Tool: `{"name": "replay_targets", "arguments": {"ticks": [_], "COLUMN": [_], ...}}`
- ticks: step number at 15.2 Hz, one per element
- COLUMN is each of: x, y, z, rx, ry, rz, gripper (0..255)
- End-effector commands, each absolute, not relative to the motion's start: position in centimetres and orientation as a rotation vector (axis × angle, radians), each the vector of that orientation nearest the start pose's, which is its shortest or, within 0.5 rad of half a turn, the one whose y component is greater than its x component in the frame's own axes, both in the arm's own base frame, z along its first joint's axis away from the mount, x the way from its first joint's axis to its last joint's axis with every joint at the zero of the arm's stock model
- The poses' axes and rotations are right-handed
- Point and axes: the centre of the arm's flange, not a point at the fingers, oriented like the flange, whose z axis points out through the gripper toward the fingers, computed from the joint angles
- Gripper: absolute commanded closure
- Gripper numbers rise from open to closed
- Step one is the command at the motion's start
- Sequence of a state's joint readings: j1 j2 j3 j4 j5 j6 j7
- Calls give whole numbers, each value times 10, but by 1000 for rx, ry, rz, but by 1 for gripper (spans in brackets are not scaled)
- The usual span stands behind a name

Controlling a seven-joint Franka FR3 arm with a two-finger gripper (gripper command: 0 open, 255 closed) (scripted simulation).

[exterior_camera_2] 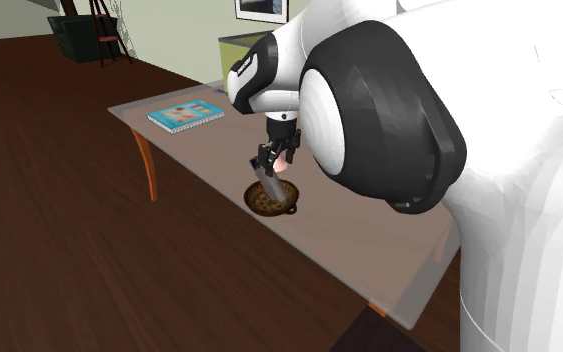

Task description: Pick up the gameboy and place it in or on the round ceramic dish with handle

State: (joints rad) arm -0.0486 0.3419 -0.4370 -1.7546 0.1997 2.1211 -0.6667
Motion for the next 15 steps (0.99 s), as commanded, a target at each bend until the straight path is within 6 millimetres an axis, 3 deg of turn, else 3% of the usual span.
{"name": "replay_targets", "arguments": {"ticks": [1, 3, 7, 15], "x": [587, 587, 583, 583], "y": [-273, -273, -273, -273], "z": [395, 395, 445, 445], "rx": [-3142, -3142, -3142, -3142], "ry": [-170, -170, -170, -170], "rz": [-107, -107, -107, -107], "gripper": [0, 0, 0, 0]}}
